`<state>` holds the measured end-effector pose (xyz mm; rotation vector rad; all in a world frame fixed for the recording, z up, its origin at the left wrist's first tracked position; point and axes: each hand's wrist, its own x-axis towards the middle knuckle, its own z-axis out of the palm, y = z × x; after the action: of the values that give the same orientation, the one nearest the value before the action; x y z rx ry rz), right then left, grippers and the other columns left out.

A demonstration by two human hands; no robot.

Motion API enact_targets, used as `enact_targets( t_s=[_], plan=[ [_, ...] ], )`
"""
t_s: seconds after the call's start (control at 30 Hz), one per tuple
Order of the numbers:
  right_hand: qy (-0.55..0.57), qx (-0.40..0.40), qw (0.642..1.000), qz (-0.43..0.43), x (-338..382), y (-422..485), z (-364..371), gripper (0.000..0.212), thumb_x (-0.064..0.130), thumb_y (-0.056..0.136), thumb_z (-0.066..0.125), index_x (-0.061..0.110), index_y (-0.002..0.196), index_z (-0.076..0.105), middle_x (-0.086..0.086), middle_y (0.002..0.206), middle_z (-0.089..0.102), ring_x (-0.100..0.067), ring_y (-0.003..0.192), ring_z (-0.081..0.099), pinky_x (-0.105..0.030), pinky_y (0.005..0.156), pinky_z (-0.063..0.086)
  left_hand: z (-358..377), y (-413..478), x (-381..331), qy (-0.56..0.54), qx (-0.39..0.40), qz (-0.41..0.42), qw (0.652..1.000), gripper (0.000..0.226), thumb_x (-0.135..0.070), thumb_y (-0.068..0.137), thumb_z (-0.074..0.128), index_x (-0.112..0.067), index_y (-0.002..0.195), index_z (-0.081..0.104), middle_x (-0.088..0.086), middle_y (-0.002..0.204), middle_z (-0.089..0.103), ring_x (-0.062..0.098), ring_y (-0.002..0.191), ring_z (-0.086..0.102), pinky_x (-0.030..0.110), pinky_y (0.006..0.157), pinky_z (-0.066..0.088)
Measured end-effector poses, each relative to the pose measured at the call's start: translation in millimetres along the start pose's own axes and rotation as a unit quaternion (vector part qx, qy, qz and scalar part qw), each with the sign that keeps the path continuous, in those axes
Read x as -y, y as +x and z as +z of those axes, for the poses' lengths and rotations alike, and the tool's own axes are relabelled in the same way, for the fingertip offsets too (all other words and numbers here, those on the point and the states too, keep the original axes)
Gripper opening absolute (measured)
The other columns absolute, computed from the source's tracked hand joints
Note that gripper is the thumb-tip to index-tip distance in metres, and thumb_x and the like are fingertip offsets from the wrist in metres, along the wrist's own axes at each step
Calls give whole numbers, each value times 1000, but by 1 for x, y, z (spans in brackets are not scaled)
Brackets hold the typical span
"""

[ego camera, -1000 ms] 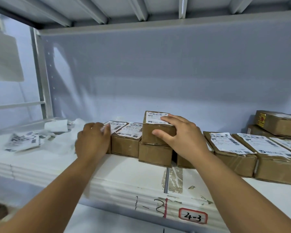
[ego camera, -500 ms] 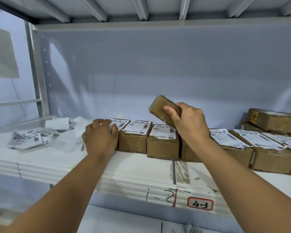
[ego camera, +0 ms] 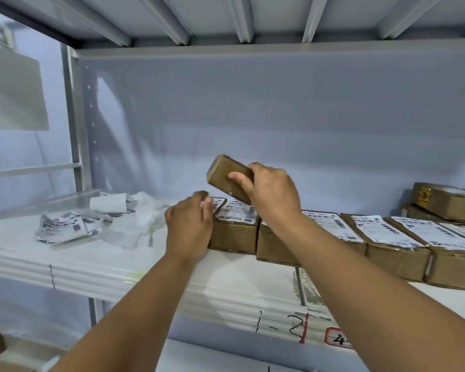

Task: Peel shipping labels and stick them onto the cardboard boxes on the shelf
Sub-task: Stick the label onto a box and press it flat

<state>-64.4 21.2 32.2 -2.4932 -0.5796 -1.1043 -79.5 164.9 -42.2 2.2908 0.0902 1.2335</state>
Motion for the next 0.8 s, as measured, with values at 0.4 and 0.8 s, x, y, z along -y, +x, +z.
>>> enact_targets(
  t_s=[0.4, 0.8],
  plan=[
    [-148, 92, 974, -145, 56, 17, 32, 52, 55, 96, 38, 10, 112, 58, -8, 109, 64, -27, 100, 61, -30, 68, 35, -7, 8, 14, -127, -18, -305, 944, 43, -5, 93, 32, -9, 135, 29, 23, 116, 56, 33, 96, 51, 33, 74, 34],
    [-58, 139, 987, -61, 62, 6, 46, 49, 55, 89, 50, 23, 125, 55, -4, 123, 46, -28, 115, 49, -35, 83, 41, -11, 9, 14, -196, -81, -260, 942, 38, -36, 101, 28, -9, 118, 51, 14, 112, 61, 30, 103, 52, 24, 71, 25]
  ],
)
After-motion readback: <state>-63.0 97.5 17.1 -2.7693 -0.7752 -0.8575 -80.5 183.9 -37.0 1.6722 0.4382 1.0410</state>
